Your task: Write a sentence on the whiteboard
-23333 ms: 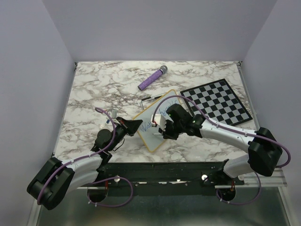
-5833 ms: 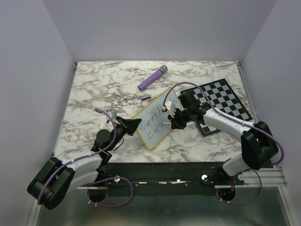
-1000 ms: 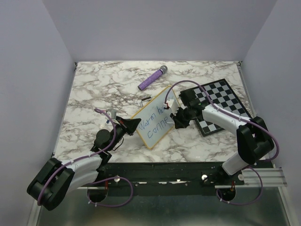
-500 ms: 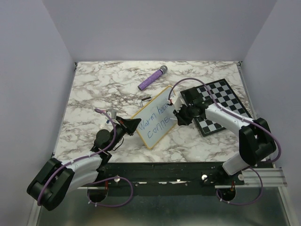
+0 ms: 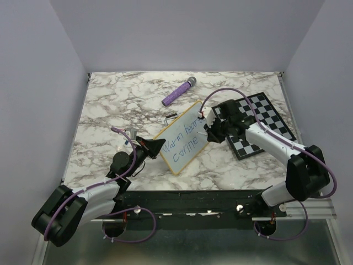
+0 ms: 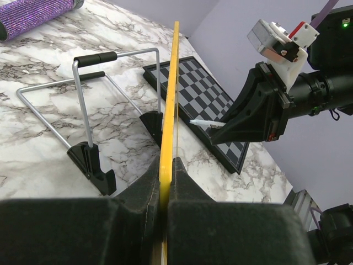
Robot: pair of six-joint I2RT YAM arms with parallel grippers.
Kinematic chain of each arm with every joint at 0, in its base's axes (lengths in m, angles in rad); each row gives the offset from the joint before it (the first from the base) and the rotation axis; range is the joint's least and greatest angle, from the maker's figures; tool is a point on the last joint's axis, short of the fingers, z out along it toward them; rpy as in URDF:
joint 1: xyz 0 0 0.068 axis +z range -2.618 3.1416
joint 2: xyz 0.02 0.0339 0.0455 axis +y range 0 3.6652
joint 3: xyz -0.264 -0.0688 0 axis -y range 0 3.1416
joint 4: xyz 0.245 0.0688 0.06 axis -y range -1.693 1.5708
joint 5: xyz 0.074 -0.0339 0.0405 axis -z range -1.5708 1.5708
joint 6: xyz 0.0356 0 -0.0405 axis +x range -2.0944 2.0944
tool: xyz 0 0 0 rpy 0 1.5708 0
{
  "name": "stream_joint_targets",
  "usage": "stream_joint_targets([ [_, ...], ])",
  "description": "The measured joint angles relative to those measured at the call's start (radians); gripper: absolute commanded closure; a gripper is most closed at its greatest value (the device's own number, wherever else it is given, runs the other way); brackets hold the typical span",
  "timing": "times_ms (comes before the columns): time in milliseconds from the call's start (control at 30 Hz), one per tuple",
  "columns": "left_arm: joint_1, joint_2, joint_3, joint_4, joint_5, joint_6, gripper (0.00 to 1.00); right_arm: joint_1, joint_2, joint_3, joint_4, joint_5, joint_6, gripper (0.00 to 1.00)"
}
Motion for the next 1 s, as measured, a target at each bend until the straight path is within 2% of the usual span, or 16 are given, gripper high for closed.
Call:
stream_joint_targets([
  [1000, 0.0, 0.0, 0.0, 0.0, 0.0, -0.001, 1.0, -0.005, 0.071, 0.0, 0.004, 0.037, 0.004, 0.99],
])
